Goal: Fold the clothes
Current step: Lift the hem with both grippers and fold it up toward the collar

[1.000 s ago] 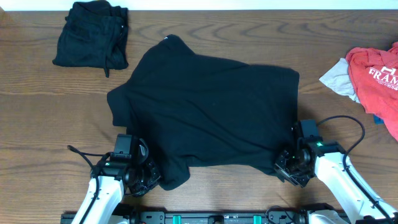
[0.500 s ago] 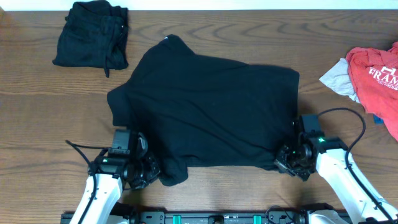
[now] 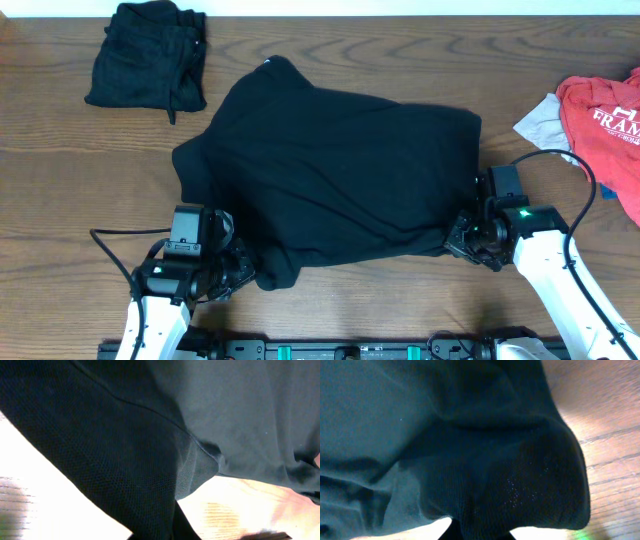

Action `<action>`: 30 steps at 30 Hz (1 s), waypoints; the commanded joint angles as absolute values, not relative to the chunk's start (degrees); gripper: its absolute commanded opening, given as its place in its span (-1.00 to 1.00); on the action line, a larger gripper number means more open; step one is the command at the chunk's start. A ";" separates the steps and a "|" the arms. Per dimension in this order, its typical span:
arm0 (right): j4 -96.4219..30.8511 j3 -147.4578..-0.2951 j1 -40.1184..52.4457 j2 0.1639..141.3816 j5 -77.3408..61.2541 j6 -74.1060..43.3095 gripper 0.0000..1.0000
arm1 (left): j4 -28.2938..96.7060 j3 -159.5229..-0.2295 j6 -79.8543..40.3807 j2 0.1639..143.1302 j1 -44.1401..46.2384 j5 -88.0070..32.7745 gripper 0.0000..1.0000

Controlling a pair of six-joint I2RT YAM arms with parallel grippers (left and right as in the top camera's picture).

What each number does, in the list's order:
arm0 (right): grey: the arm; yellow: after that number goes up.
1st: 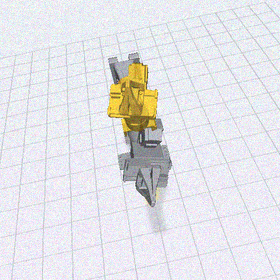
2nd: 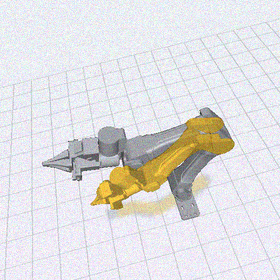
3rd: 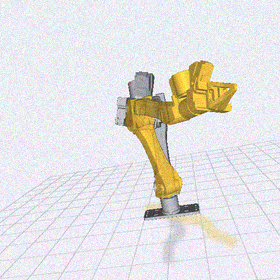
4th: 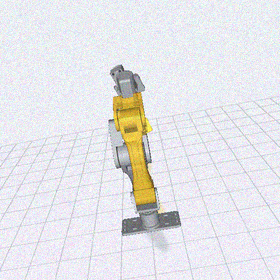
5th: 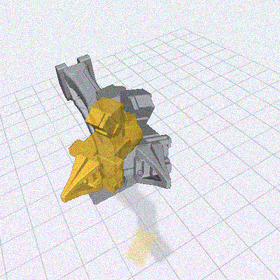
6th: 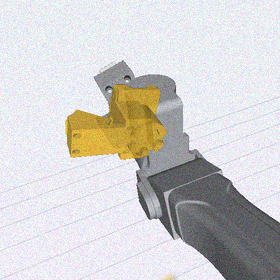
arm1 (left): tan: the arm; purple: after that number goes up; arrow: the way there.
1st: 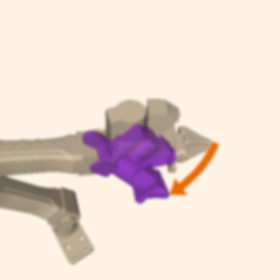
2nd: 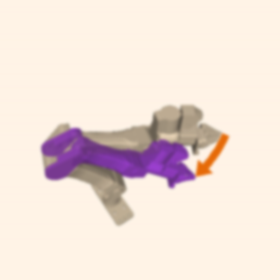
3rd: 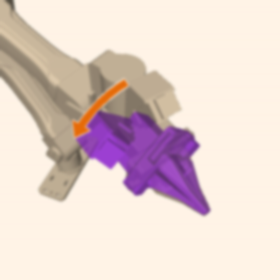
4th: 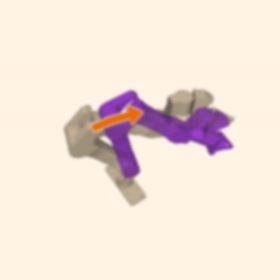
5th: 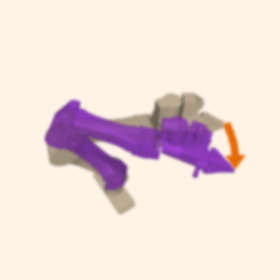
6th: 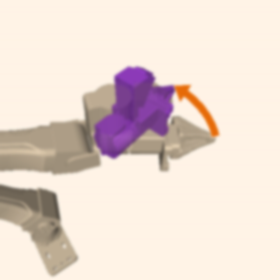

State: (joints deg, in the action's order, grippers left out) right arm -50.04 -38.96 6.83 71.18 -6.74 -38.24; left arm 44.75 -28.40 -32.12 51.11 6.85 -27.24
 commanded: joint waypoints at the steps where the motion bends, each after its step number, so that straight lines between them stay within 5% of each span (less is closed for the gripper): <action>1: -49.69 -40.29 5.82 70.59 -3.27 -37.19 -0.99 | 44.77 -31.44 -30.20 50.30 6.83 -26.48 -0.88; 30: -37.15 -40.29 2.63 70.61 -1.26 -36.95 -0.83 | 32.18 -36.62 -28.23 52.38 6.83 -9.32 -0.88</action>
State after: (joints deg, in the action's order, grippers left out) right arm -37.89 -39.07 3.22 71.18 -2.94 -37.80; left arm 33.67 -35.42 -29.52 51.35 6.85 -11.53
